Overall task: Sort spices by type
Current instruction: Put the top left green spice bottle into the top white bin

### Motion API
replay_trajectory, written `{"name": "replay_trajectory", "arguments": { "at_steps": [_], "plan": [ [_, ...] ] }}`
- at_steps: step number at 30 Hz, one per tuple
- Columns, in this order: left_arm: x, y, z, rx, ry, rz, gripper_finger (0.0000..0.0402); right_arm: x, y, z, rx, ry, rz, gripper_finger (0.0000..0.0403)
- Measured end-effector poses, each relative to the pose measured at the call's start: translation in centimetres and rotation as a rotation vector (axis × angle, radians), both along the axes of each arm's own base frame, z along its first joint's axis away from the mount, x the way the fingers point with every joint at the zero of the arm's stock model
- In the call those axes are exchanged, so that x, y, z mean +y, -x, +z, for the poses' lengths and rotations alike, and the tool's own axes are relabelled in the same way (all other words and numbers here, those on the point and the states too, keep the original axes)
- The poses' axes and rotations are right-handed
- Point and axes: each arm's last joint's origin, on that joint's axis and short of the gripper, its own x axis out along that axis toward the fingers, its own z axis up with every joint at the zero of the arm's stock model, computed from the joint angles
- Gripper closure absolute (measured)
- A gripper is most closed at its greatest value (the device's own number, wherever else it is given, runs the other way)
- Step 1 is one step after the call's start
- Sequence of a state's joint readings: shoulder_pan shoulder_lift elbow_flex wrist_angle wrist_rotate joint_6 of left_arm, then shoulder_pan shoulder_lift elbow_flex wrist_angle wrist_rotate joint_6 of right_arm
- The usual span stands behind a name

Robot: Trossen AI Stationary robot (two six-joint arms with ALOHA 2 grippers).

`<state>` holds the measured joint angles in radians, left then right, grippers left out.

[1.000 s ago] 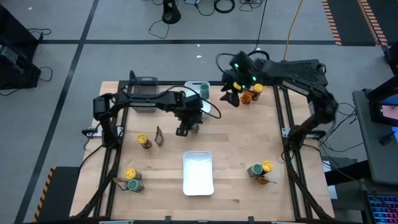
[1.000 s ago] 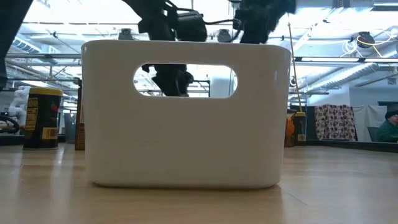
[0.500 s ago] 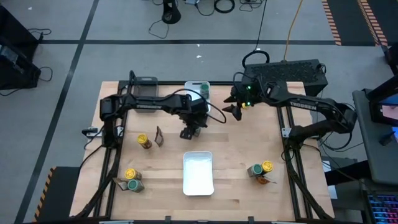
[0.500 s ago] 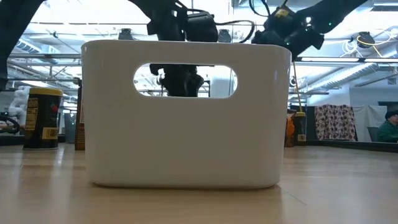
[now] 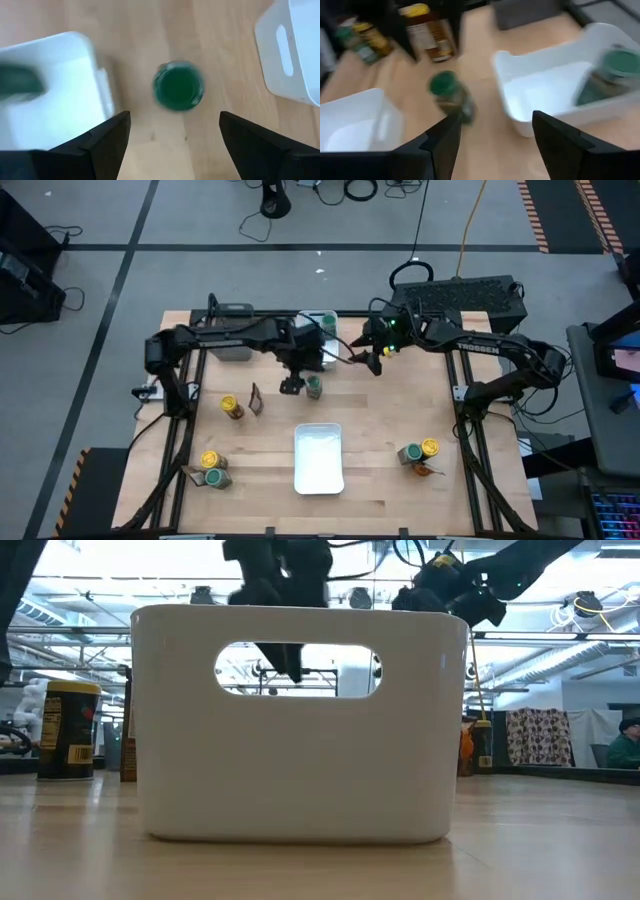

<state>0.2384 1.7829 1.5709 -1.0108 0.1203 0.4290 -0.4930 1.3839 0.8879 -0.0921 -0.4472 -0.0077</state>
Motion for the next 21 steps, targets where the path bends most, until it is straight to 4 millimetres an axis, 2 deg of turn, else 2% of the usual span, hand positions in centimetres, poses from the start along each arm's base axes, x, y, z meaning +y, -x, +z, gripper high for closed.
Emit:
{"name": "replay_trajectory", "arguments": {
  "at_steps": [5,8,13,21],
  "plan": [
    [1.0,4.7,2.4,-0.047,0.027,0.122,0.0091,2.0,-2.1,1.2,-0.013,0.083,0.077,0.0174],
    [0.9,8.1,2.7,-0.140,0.071,0.183,0.0091,3.1,-4.2,1.4,0.022,0.131,0.122,0.0174],
    [-0.5,12.5,1.1,-0.371,0.080,0.249,0.0091,4.4,-8.0,1.4,0.146,0.171,0.196,0.0174],
    [-3.3,15.7,-2.1,-0.757,0.090,0.215,0.0091,5.2,-12.9,1.7,0.341,0.275,0.228,0.0174]
  ]
}}
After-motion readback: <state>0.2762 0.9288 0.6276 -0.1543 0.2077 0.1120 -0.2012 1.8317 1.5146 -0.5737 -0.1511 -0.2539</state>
